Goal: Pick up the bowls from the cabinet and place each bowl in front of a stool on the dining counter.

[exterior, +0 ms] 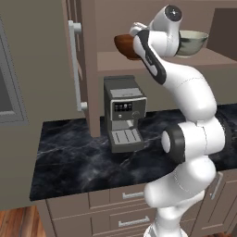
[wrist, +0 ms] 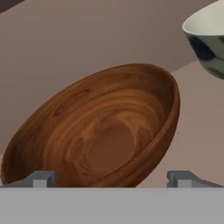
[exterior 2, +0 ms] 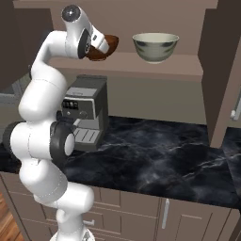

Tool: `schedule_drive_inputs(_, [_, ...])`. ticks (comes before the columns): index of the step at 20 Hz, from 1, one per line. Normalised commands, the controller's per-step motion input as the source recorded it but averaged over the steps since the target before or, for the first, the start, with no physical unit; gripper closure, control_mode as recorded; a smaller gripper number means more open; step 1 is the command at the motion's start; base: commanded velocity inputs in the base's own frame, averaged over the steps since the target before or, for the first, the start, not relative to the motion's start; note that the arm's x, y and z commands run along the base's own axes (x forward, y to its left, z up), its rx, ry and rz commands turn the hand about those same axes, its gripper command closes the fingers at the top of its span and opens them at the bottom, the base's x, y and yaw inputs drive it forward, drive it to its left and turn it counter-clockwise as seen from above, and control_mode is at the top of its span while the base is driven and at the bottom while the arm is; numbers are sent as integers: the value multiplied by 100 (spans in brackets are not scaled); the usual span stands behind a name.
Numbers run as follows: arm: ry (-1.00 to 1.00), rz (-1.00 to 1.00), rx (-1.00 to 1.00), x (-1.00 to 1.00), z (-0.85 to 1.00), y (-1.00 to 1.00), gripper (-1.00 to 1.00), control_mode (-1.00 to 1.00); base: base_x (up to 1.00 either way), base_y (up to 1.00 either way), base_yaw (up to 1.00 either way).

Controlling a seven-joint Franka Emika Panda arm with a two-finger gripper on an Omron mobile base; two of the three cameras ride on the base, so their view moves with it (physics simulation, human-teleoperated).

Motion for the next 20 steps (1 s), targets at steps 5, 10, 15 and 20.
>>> schedule_drive_inputs(5, [0, 0, 0, 31, -7, 0, -100, -100, 0, 0, 0])
schedule_drive_inputs(10, [0, 0, 0, 32, -4, 0, -100, -100, 0, 0, 0])
schedule_drive_inputs(15, [1, 0, 0, 23, -4, 0, -100, -100, 0, 0, 0])
schedule_drive_inputs(20, [1, 0, 0, 3, -6, 0, -100, -100, 0, 0, 0])
